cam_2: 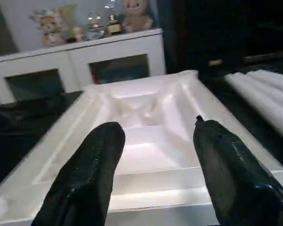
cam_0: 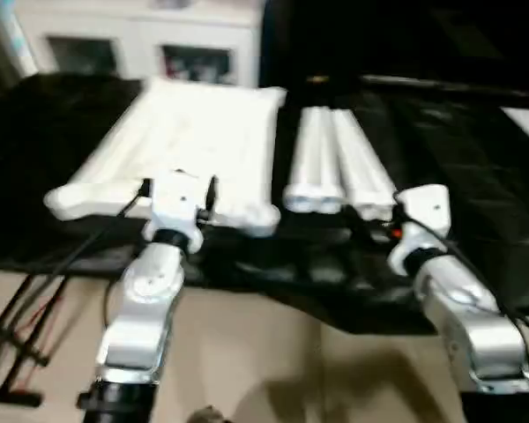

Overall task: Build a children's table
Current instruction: Move to table

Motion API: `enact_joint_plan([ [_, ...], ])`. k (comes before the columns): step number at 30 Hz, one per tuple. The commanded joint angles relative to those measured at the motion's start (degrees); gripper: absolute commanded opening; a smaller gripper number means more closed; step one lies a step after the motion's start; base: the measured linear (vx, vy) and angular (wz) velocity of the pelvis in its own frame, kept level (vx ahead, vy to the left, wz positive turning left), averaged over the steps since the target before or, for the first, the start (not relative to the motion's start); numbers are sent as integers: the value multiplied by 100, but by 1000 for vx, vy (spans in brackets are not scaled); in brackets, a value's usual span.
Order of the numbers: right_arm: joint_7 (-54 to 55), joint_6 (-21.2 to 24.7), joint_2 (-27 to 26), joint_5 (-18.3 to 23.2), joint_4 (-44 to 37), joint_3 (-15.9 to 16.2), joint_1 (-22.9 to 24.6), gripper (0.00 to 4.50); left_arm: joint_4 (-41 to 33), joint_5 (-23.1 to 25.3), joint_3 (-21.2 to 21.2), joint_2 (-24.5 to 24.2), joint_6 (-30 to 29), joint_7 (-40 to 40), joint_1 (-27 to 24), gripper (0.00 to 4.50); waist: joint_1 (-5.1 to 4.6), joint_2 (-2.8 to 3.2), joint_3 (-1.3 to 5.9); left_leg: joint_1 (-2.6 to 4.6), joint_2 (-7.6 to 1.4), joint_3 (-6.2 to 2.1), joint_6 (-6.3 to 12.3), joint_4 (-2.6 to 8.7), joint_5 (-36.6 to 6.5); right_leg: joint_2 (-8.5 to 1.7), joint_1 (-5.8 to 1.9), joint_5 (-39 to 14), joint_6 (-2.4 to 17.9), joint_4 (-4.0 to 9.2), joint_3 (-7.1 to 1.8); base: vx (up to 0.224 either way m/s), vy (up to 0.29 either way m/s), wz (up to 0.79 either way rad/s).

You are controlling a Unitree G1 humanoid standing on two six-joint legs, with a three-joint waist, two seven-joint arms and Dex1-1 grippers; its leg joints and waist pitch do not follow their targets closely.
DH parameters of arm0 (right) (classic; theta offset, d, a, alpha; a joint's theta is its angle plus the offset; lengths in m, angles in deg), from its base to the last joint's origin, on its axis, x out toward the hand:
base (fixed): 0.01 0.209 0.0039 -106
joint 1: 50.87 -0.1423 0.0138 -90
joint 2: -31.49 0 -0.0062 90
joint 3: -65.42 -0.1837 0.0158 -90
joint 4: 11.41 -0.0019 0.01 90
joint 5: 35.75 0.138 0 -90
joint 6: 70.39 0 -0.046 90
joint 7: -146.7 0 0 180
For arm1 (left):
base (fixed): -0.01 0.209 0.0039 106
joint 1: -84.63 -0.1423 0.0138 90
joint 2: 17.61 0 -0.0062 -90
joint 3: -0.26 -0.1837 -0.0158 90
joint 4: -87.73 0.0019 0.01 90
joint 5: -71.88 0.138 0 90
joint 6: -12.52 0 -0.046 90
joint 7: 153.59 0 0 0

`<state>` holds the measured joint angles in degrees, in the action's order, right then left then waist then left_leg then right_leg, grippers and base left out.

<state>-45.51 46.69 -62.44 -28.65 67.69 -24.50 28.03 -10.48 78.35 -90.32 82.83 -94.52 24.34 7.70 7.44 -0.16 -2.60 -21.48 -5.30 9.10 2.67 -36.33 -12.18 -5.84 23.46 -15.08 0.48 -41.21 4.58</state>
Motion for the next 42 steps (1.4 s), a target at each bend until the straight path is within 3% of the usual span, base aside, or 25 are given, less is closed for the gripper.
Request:
enact_joint_plan([
  [1, 9, 60, 82, -4, -26, -122, 44, 450, -31, -15, -129, 96, -44, -8, 27, 283, -148, 25, 243, 266, -730, -281, 2066, 873, -477, 62, 117, -230, -281, 123, 88, -76, 153, -8],
  [2, 0, 62, 90, -20, -26, -113, 41, 450, -40, -23, -129, 95, -58, -1, 20, 283, 193, -278, 314, 14, -378, -133, 621, -111, -1546, -1496, -156, -1309, -302, 1269, -993, -96, 144, -1],
  [3, -2, 64, 92, -22, -25, -110, 39, 450, -42, -23, -129, 94, -60, -1, 18, 283, 265, -374, 304, -193, -250, -394, 161, -745, -1472, -1771, -176, -1743, -233, 1489, -1390, -96, 144, -1],
  [4, -2, 64, 92, -22, -25, -110, 39, 450, -42, -23, -129, 94, -60, -1, 18, 283, 166, -295, 361, -512, -220, -742, -200, -1005, -1144, -1880, -502, -1837, -69, 1340, -1398, -75, 157, -17],
  [5, -2, 64, 92, -22, -24, -110, 38, 450, -42, -24, -129, 93, -62, -1, 18, 283, 179, -236, 271, -532, -178, -822, -753, -962, -919, -1522, -485, -2323, 110, 1353, -991, -79, 194, -31],
  [6, -3, 65, 93, -21, -21, -108, 36, 450, -39, 115, -190, 39, -86, 43, 31, 283, 131, -279, 197, -295, -191, -745, -788, -686, -929, -1168, -446, -2385, 727, 1401, -717, -79, 194, -31],
  [7, -1, 64, 94, -21, -17, -106, 33, 450, -30, 213, -249, 1, -82, 61, 47, 283, 142, -163, 228, -160, -287, -727, -673, -315, -649, -963, -473, -2262, 1038, 1357, -549, -99, 261, -7],
  [8, 1, 63, 95, -21, -14, -103, 30, 450, -22, 302, -305, -34, -78, 76, 61, 283, 2, -2, 262, 89, -318, -605, -296, 350, -388, -257, -348, -2038, 1089, 1200, -226, -103, 258, 18],
  [9, 4, 67, 95, -28, -24, -93, 32, 450, 9, 312, -311, -12, -102, 89, 88, 283, -238, 168, 310, 315, -687, -727, -129, 664, -1718, 293, -40, -1152, 702, 701, -119, -103, 258, 18],
  [10, 6, 70, 93, -31, -27, -90, 29, 450, 25, 263, -279, 23, -113, 94, 98, 283, -268, 256, 327, 250, -814, -818, -454, 804, -2275, 250, -123, -507, 578, 525, -137, -105, 237, 24],
  [11, 11, 73, 94, -30, -30, -89, 27, 450, 30, 239, -242, 54, -114, 116, 105, 283, -256, 376, 309, 226, -958, -1009, -1349, 882, -2804, 225, -167, 545, 441, 532, -127, -74, 223, 9],
  [12, 12, 74, 96, -25, -33, -94, 28, 450, 30, 224, -219, 69, -121, 126, 110, 283, -271, 348, 293, 267, -1033, -1044, -1668, 853, -2536, 130, -169, 774, 349, 578, -139, -74, 223, 9],
  [14, 8, 76, 95, -19, -31, -112, 26, 450, 29, 216, -209, 70, -128, 138, 113, 283, -268, 284, 304, 280, -1076, -1003, -1475, 774, -1996, 4, -198, 489, 244, 608, -211, -57, 113, 7],
  [18, 20, 83, 93, -29, -22, -160, 26, 450, 18, 139, -150, 91, -152, 170, 109, 283, -179, -6, 253, -27, -602, -518, -1085, 653, -2395, -402, -405, -1072, 317, 1061, -406, -63, 40, -1],
  [23, 249, 221, -31, 75, 55, -426, -74, 450, -14, 92, -278, 66, -81, -40, 84, 283, -82, -72, 275, -10, -671, -269, -461, 704, -1284, -386, -338, -1242, 499, 1143, -421, -21, -37, 0],
  [24, 231, 221, -6, 62, 77, -416, -90, 450, -25, 98, -283, 75, -93, -41, 83, 283, -102, -4, 301, 330, -719, -11, -845, 579, -1813, -170, -65, -1867, 248, 1325, -598, 0, 0, 0],
  [26, 212, 196, 12, 42, 68, -398, -83, 450, -23, 80, -258, 96, -99, -31, 83, 283, -129, -38, 202, 593, -660, 104, -1163, 589, -2869, 123, 54, -2818, 28, 1381, -506, -2, -38, -42],
  [28, 209, 177, 16, 31, 44, -387, -69, 450, -22, 52, -229, 114, -99, -23, 83, 283, -207, -9, 133, 918, -743, 92, -1073, 643, -3693, 280, 179, -2993, 16, 1384, -379, 27, -20, -57],
  [29, 209, 177, 16, 31, 44, -387, -69, 450, -22, 52, -229, 114, -99, -23, 83, 283, -242, -8, 91, 463, -715, -127, -706, 891, -3978, 51, -278, -3128, -51, 1362, -222, 61, 22, -45],
  [31, 193, 161, 23, 16, 14, -356, -53, 450, -21, 35, -221, 114, -102, -16, 79, 283, -313, 7, 182, 409, -666, -145, -526, 858, -3540, -183, -492, -3223, -42, 1424, -241, 71, 18, -38],
  [32, 183, 154, 29, 0, 10, -331, -50, 450, -19, 22, -222, 114, -103, -8, 77, 283, -289, -25, 217, 177, -630, -132, -433, 887, -2694, -262, -729, -3098, -44, 1436, -273, 82, 2, -30],
  [33, 178, 161, 24, -6, 7, -323, -56, 450, -18, 22, -224, 113, -102, -6, 78, 283, -274, -70, 284, 128, -589, -85, -326, 856, -1972, -269, -803, -2761, 31, 1432, -294, 82, 2, -30],
  [37, 132, 98, 85, -99, 47, -243, -84, 450, -17, 27, -220, 125, -102, -15, 73, 283, -273, -132, 342, 308, -541, 5, 191, 758, -988, -139, -745, -1154, 957, 1245, -288, 113, -23, 2],
  [39, 106, 79, 105, -118, 58, -210, -85, 450, -23, 29, -219, 132, -104, -14, 67, 283, -184, -112, 425, 295, -458, 19, 629, 651, -43, -76, -858, 121, 1489, 1054, -276, 141, -16, 8],
  [42, 55, 66, 134, -128, 54, -165, -84, 450, -34, 25, -221, 132, -104, -8, 58, 283, -116, -136, 437, 350, -383, -26, 1243, 510, 924, 41, -830, 1181, 1706, 841, -247, 136, 1, 9],
])
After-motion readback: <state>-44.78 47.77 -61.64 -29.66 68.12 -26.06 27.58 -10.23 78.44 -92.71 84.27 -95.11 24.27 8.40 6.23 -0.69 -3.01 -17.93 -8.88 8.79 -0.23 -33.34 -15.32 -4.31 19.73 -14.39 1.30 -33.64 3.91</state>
